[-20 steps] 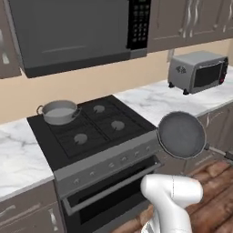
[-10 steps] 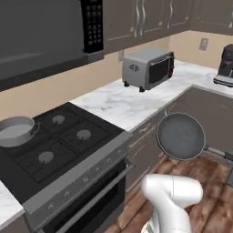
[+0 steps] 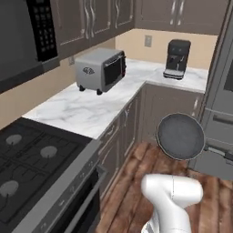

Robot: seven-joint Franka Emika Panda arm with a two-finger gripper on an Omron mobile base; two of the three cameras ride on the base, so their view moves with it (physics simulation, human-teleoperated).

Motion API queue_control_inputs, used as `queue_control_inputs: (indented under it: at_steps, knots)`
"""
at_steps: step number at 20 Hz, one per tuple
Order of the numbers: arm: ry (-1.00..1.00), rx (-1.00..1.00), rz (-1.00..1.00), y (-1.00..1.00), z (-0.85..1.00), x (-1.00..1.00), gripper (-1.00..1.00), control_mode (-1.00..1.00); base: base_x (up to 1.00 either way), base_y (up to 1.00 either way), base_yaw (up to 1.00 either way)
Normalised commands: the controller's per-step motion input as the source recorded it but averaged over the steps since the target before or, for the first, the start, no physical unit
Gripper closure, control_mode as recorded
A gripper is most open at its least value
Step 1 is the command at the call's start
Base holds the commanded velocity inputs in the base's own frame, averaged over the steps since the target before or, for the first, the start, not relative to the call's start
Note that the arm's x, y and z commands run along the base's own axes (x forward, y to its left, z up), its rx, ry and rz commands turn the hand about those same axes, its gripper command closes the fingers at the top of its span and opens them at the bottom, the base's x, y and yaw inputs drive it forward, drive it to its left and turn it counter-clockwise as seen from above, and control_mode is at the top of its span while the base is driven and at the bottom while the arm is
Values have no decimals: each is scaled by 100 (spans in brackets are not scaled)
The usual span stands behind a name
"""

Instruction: Move the pot and pan from the stove into the sink.

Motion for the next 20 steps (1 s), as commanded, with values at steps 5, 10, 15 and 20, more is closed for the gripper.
queue_control_inputs:
  at_steps: [5, 10, 15, 20]
  knots:
    - [0, 0, 0, 0, 0, 0, 100, 100, 0, -16, -49]
    - [0, 0, 0, 0, 0, 0, 100, 100, 1, -19, -48]
    - [0, 0, 0, 0, 0, 0, 100, 100, 1, -24, -46]
    - [0, 0, 0, 0, 0, 0, 100, 100, 0, -31, -43]
